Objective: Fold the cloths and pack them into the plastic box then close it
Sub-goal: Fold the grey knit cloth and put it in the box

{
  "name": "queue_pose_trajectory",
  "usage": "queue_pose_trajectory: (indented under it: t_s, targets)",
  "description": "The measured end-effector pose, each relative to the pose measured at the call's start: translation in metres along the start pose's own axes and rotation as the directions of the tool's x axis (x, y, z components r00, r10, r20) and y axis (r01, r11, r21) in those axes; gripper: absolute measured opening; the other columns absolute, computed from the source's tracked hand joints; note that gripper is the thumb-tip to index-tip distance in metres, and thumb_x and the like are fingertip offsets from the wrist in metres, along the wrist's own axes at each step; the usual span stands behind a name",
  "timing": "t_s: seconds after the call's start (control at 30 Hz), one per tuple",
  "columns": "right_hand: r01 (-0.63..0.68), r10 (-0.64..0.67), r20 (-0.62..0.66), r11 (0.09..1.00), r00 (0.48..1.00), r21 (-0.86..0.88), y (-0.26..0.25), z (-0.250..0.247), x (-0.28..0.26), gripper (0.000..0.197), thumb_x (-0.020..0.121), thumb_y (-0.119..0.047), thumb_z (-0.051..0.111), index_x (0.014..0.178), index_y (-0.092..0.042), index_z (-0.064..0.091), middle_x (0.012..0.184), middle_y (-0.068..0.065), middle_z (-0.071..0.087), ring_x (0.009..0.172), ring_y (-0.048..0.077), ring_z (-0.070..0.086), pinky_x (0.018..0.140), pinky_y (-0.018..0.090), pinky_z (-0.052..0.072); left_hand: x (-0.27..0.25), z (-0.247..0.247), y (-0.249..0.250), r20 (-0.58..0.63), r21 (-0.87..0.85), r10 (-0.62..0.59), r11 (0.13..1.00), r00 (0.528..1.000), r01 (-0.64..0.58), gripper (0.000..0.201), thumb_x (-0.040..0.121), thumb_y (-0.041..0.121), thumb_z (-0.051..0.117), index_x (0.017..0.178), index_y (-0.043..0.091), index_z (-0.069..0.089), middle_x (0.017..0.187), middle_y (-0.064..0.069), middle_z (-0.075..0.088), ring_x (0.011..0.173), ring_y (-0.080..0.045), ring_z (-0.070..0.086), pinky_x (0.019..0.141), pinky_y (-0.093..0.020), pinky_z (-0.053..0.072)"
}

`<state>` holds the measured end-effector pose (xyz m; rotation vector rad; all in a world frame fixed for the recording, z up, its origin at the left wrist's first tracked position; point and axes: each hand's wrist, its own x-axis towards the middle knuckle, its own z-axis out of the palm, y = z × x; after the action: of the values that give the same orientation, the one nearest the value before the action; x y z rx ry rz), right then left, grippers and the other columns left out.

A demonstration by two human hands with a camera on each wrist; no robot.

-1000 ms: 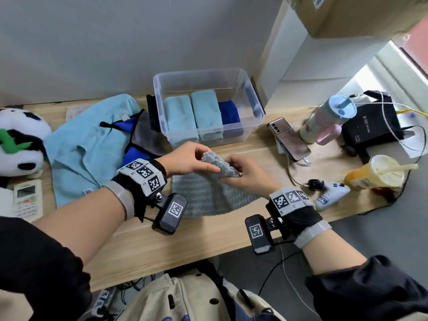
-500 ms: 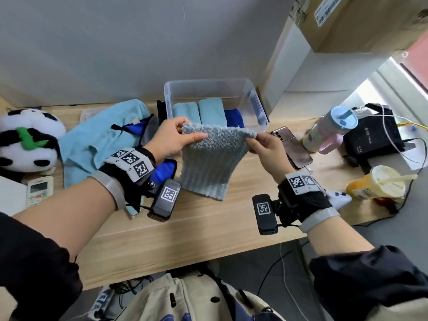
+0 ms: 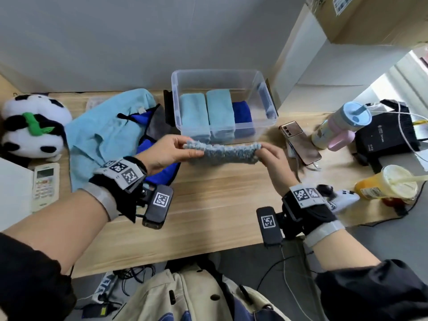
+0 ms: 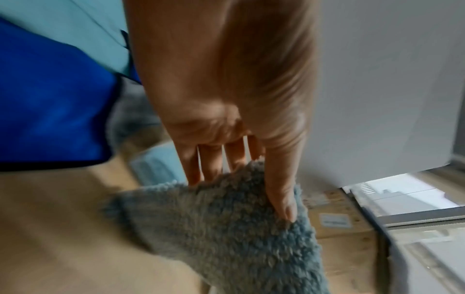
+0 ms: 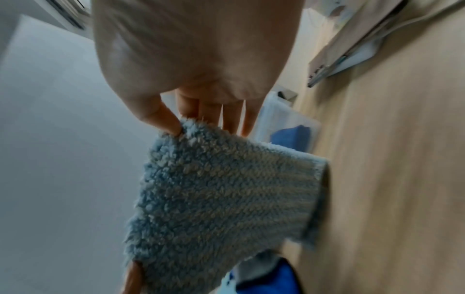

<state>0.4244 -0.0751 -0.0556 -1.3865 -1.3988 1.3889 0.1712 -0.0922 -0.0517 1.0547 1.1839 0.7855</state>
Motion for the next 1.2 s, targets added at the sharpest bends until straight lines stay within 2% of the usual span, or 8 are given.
queue_pose_trajectory:
  t_s: [0.2, 0.3, 0.43, 0.57, 0.7, 0.9, 1.07, 1.2]
  targets:
    - [-0.333, 0.362, 0.196, 0.928, 0.912, -0.166, 0.093, 0.010, -0.030, 0.015, 0.060, -0.030, 0.058, 0.060, -0.015, 0.058, 0.062, -0.004, 0.052, 0.064, 0.009, 0.049, 0.069, 0.028, 0.040, -0.021, 0.014, -0.094, 0.109, 0.137, -0.307, 0.947, 0.945, 0.292, 0.010, 0.078, 0.004, 0.070, 0.078, 0.011, 0.065, 0.078, -0.003, 0.066, 0.072, -0.009, 0.062, 0.071, -0.018, 0.054]
    - [-0.459, 0.493, 0.257, 0.869, 0.831, -0.184, 0.117, 0.014, -0.044, 0.023, 0.065, -0.022, 0.054, 0.075, -0.001, 0.054, 0.066, 0.004, 0.045, 0.060, 0.010, 0.044, 0.062, 0.019, 0.043, -0.028, 0.023, -0.123, 0.099, 0.132, -0.379, 0.921, 0.920, 0.366, 0.011, 0.080, 0.006, 0.069, 0.077, 0.014, 0.062, 0.072, -0.001, 0.064, 0.060, -0.001, 0.060, 0.062, -0.014, 0.051]
    - [-0.469, 0.546, 0.298, 0.833, 0.783, -0.295, 0.139, 0.012, -0.056, 0.012, 0.083, -0.014, 0.063, 0.072, -0.014, 0.061, 0.061, -0.003, 0.054, 0.062, 0.012, 0.049, 0.065, 0.022, 0.040, -0.034, 0.029, -0.143, 0.011, 0.258, -0.363, 0.901, 0.932, 0.348, 0.012, 0.081, 0.018, 0.070, 0.086, 0.023, 0.061, 0.062, 0.012, 0.062, 0.060, 0.001, 0.053, 0.059, -0.008, 0.039]
    - [-0.336, 0.490, 0.316, 0.837, 0.813, -0.433, 0.147, 0.012, -0.065, 0.007, 0.087, -0.022, 0.064, 0.086, -0.017, 0.060, 0.062, -0.005, 0.053, 0.054, 0.002, 0.049, 0.058, 0.019, 0.038, -0.036, 0.031, -0.152, 0.034, 0.276, -0.388, 0.889, 0.921, 0.365, 0.027, 0.078, 0.014, 0.072, 0.100, 0.018, 0.058, 0.059, 0.007, 0.056, 0.052, 0.005, 0.047, 0.054, -0.004, 0.034]
    - [-0.294, 0.433, 0.305, 0.863, 0.848, -0.410, 0.146, 0.016, -0.069, 0.010, 0.092, -0.021, 0.058, 0.097, -0.021, 0.050, 0.064, -0.005, 0.054, 0.052, 0.004, 0.052, 0.054, 0.017, 0.043, -0.036, 0.031, -0.153, 0.046, 0.327, -0.412, 0.867, 0.910, 0.376, 0.032, 0.077, 0.009, 0.073, 0.101, 0.025, 0.058, 0.071, 0.020, 0.065, 0.070, 0.002, 0.059, 0.064, -0.006, 0.041]
    - [-0.247, 0.416, 0.199, 0.793, 0.887, -0.557, 0.145, 0.027, -0.065, 0.030, 0.092, -0.028, 0.057, 0.116, -0.013, 0.051, 0.064, -0.006, 0.051, 0.053, 0.007, 0.045, 0.050, 0.019, 0.033, -0.029, 0.030, -0.163, -0.074, 0.302, -0.481, 0.824, 0.874, 0.479, 0.028, 0.085, 0.017, 0.066, 0.110, 0.007, 0.060, 0.074, -0.016, 0.059, 0.071, -0.022, 0.052, 0.071, -0.034, 0.043]
    - [-0.234, 0.402, 0.111, 0.712, 0.909, -0.662, 0.139, 0.035, -0.058, 0.026, 0.086, -0.027, 0.065, 0.102, -0.010, 0.053, 0.076, -0.005, 0.057, 0.071, 0.015, 0.054, 0.056, 0.022, 0.037, -0.023, 0.035, -0.165, -0.184, 0.337, -0.488, 0.784, 0.853, 0.521, 0.029, 0.084, 0.015, 0.067, 0.109, 0.012, 0.052, 0.074, -0.004, 0.057, 0.058, -0.015, 0.055, 0.053, -0.023, 0.052]
    - [-0.134, 0.273, 0.083, 0.689, 0.958, -0.712, 0.135, 0.036, -0.056, 0.031, 0.079, -0.024, 0.071, 0.088, -0.015, 0.043, 0.064, -0.011, 0.044, 0.056, 0.005, 0.043, 0.048, 0.019, 0.028, -0.021, 0.035, -0.166, -0.216, 0.369, -0.486, 0.762, 0.847, 0.532, 0.037, 0.084, 0.019, 0.067, 0.115, 0.008, 0.051, 0.080, -0.002, 0.056, 0.053, -0.013, 0.053, 0.043, -0.019, 0.044]
